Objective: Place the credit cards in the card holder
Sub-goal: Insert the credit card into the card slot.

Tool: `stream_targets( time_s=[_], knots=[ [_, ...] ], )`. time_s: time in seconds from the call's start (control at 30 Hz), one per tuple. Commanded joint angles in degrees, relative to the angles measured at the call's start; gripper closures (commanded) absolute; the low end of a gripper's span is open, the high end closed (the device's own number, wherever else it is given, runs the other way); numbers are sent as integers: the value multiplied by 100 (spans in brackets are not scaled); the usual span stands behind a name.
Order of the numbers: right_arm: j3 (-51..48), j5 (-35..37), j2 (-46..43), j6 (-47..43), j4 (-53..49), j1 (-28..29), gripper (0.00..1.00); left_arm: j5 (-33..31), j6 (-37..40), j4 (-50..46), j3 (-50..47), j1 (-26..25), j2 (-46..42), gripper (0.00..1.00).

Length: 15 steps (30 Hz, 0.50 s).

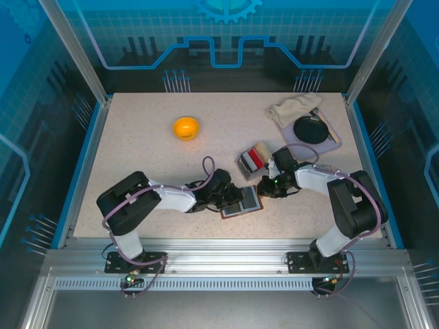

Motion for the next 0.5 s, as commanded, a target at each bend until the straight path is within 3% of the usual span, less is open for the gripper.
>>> stream_targets(
  time_s=[0.0,0.23,0.47],
  knots=[
    [-163,-221,196,-10,-363,16,84,222,125,-81,224,-53,279,84],
    [-188,-177,166,30,-353,11,84,142,187,-241,196,-50,168,82],
    [-267,-7,9,178,-442,16,85,-235,428,-1066,4,-41,-356,70]
  ],
)
